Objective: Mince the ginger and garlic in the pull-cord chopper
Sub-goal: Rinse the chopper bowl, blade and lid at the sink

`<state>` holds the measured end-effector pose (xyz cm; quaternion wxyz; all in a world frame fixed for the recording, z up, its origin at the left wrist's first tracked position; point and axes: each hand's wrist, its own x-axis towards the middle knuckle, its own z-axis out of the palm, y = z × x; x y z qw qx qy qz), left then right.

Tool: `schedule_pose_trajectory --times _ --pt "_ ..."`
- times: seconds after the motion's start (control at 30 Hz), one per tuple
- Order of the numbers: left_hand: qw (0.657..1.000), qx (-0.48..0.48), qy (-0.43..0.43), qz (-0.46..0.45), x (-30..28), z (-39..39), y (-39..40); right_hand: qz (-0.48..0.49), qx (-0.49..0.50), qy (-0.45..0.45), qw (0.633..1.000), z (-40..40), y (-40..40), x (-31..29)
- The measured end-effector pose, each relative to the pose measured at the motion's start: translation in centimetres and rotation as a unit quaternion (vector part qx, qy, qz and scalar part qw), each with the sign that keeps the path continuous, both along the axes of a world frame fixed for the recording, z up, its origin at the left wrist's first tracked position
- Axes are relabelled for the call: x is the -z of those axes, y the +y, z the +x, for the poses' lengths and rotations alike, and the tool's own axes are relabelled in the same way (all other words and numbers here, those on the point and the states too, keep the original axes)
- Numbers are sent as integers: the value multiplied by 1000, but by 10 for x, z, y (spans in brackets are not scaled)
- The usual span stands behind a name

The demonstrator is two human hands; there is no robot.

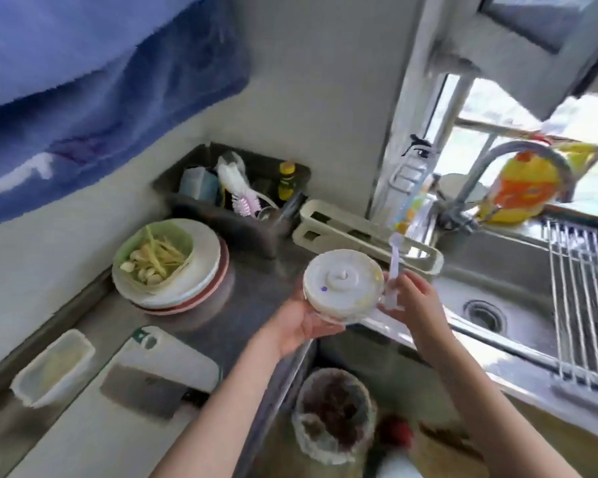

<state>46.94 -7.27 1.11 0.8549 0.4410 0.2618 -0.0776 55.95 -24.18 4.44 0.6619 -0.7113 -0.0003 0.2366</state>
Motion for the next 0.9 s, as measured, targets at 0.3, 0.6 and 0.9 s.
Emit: schedule_pose_trajectory --times 0.3,0.6,0.9 --pt "996 90 -5 -3 16 160 -128 -197 102 6 975 152 -188 58" --pt "993 98 64 -22 46 247 -193 -430 -136 78 889 235 -232 168" --pt "991 90 91 49 76 278 -200 -229 104 -71 965 308 -216 127"
